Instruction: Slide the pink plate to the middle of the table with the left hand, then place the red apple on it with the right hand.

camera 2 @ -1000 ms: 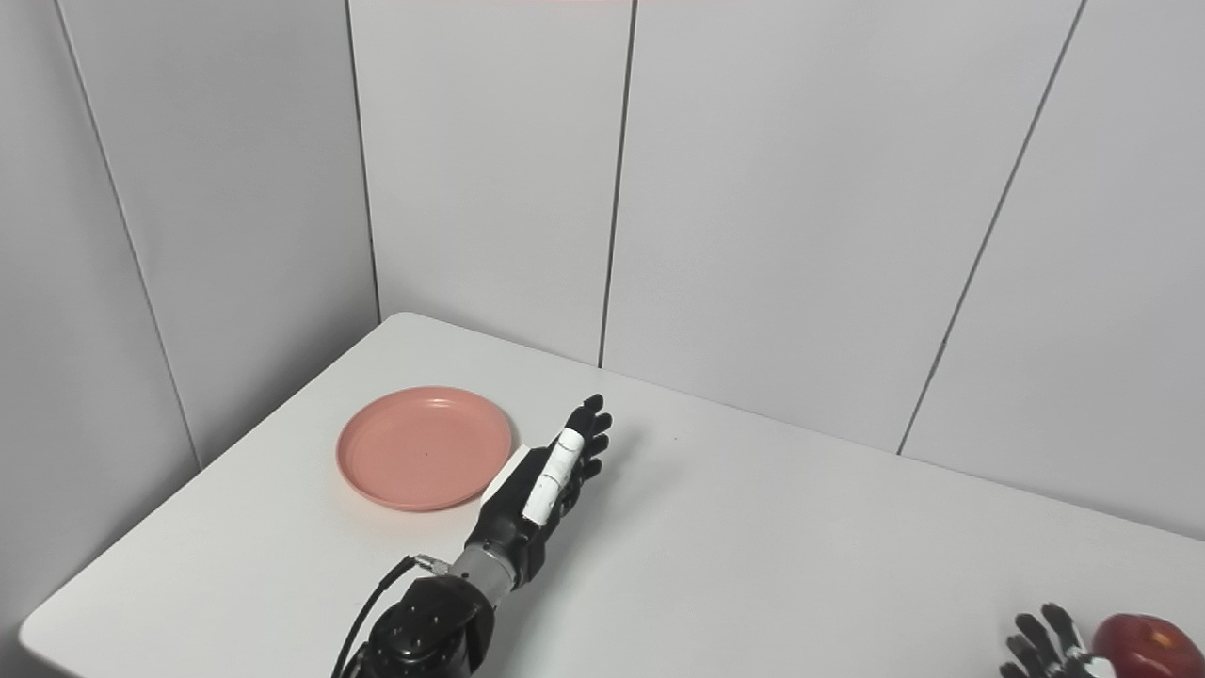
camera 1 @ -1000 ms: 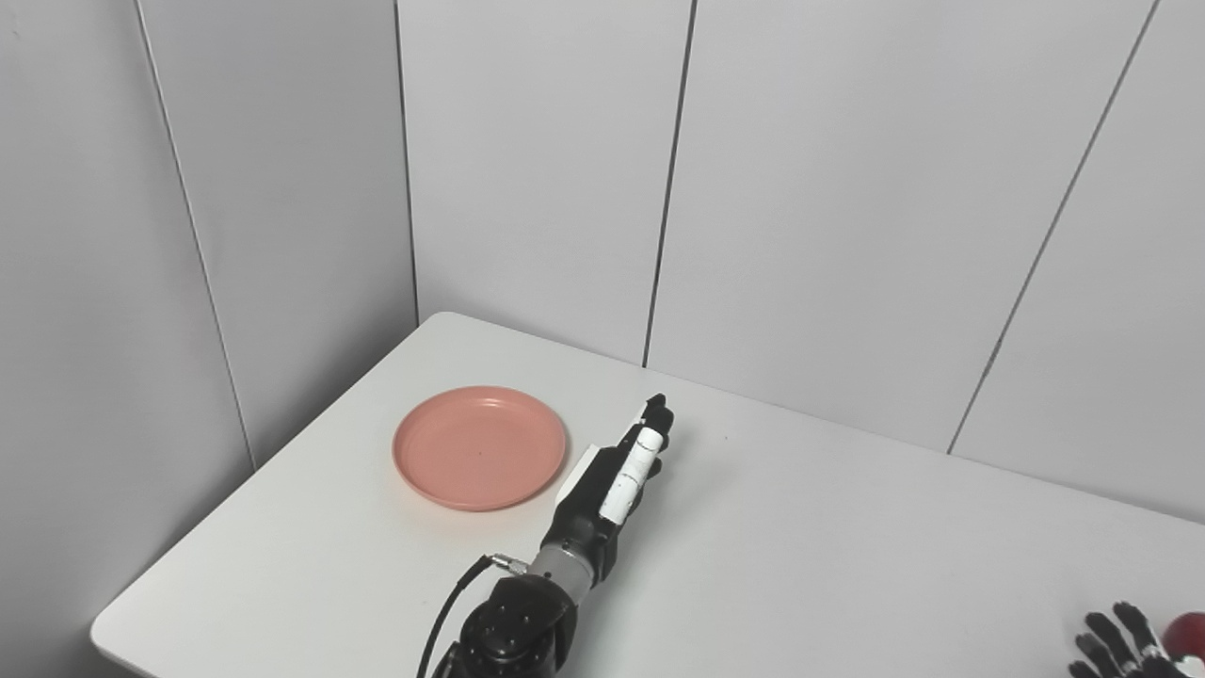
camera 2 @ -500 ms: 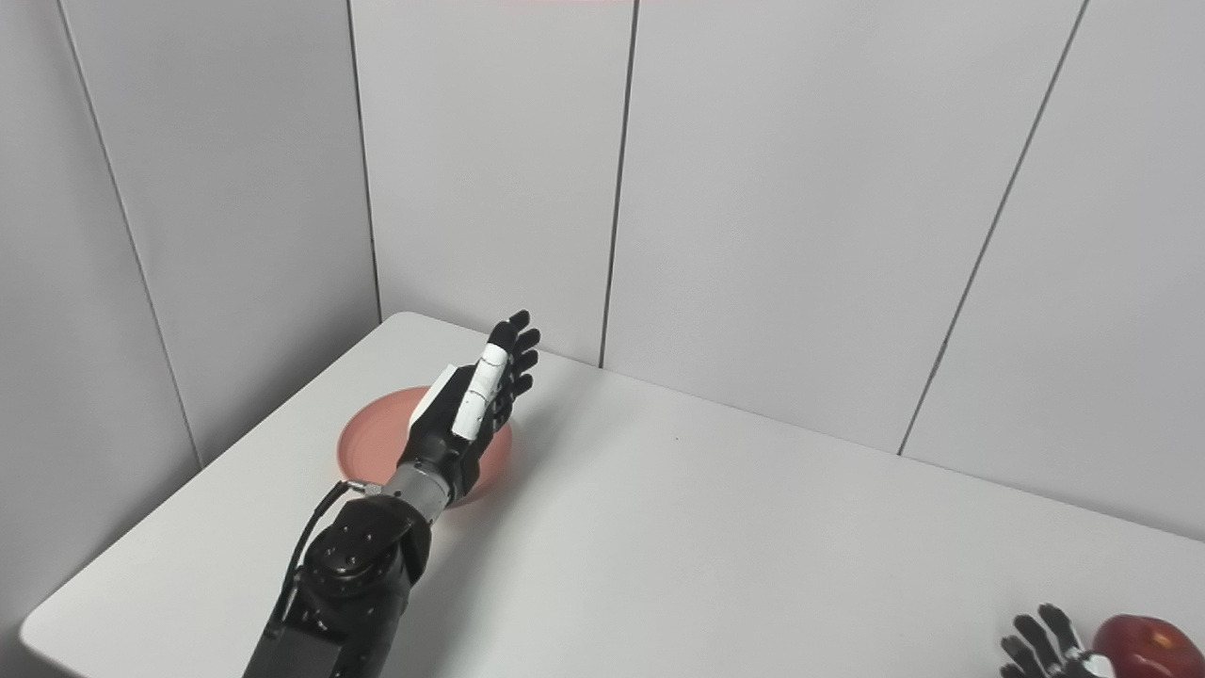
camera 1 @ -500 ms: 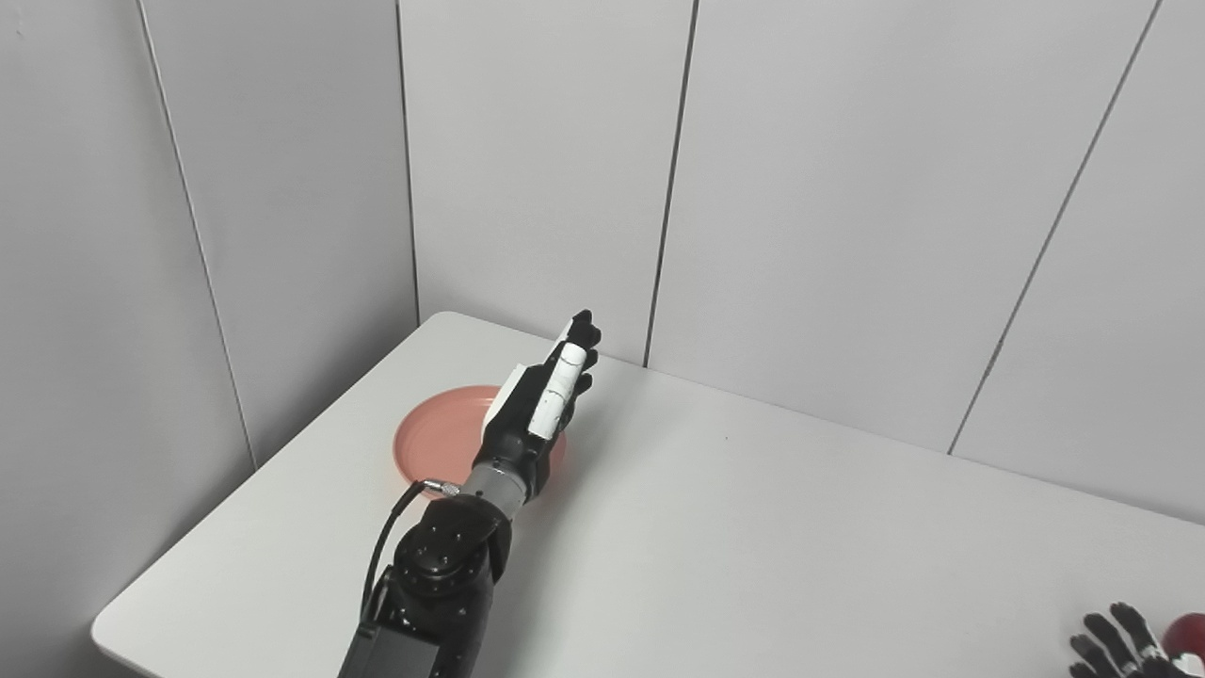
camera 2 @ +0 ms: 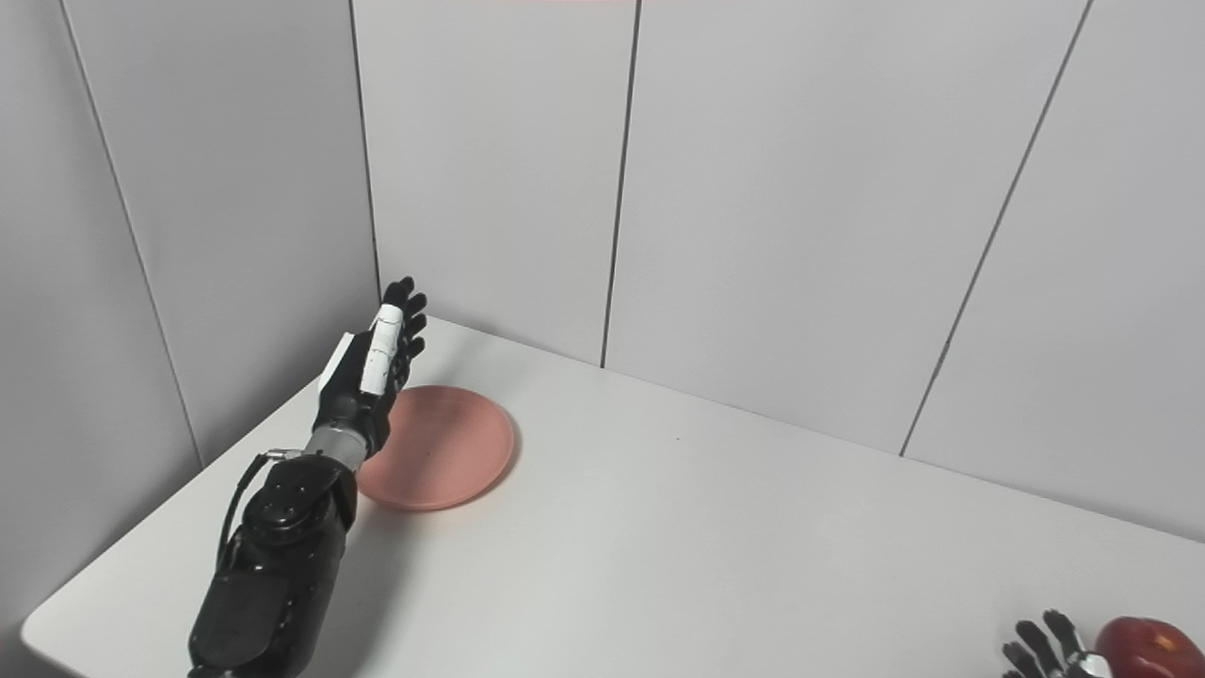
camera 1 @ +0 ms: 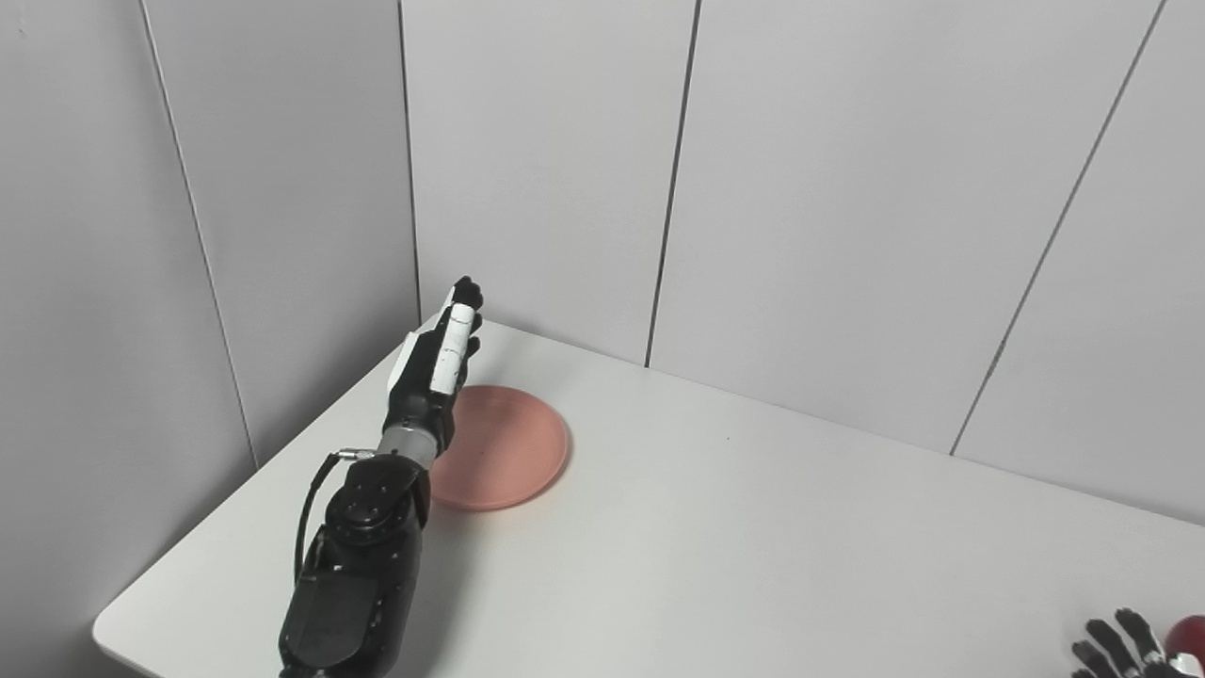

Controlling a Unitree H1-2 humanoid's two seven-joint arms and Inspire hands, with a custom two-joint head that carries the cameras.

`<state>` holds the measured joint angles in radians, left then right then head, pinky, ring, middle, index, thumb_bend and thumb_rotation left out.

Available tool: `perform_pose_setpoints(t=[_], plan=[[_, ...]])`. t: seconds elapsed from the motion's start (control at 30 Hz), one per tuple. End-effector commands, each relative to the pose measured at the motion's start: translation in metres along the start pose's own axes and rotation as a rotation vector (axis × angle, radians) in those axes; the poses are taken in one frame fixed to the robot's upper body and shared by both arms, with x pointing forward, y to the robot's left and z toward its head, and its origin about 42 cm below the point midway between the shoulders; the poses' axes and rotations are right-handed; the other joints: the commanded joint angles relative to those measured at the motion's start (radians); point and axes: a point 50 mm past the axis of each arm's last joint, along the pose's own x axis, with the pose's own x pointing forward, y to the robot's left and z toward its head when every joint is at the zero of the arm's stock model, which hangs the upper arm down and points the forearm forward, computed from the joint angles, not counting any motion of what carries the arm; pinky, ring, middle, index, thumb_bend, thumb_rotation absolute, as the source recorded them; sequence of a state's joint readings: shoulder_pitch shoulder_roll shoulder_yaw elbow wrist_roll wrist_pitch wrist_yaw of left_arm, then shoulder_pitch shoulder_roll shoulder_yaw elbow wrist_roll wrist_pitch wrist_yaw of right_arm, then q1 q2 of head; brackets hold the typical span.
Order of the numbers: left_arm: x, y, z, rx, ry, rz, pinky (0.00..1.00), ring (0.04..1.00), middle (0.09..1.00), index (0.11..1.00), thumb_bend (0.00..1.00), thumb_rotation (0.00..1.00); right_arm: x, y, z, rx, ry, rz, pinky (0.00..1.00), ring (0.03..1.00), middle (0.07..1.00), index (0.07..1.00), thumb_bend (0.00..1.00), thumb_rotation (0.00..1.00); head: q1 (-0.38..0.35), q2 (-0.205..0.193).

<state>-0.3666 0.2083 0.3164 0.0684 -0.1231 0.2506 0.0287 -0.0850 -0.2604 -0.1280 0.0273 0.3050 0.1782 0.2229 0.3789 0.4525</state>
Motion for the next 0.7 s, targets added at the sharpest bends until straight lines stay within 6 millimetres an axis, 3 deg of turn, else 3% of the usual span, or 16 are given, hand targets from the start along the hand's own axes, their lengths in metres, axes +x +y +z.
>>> perform_pose_setpoints(t=[0.0, 0.3, 0.67], plan=[[0.02, 0.009, 0.031, 0.011, -0.12, 0.027, 1.0, 1.0, 0.985, 1.0, 1.0, 1.0, -0.002, -0.003, -0.001, -0.003, 0.046, 0.004, 0.99, 0.956, 0.96, 0.993, 0.79, 1.0, 0.001, 0.001], [0.036, 0.055, 0.009, 0.013, -0.078, 0.15, 1.0, 1.0, 0.994, 1.0, 0.97, 1.0, -0.003, -0.003, 0.0, -0.012, 0.054, 0.005, 1.0, 0.965, 0.97, 1.0, 0.77, 1.0, 0.003, 0.002], [0.055, 0.09, -0.004, 0.028, -0.095, 0.221, 0.98, 0.955, 0.936, 0.964, 1.0, 0.99, -0.006, -0.003, 0.001, -0.016, 0.055, 0.003, 1.0, 0.961, 0.968, 1.0, 0.75, 1.0, -0.006, 0.006]])
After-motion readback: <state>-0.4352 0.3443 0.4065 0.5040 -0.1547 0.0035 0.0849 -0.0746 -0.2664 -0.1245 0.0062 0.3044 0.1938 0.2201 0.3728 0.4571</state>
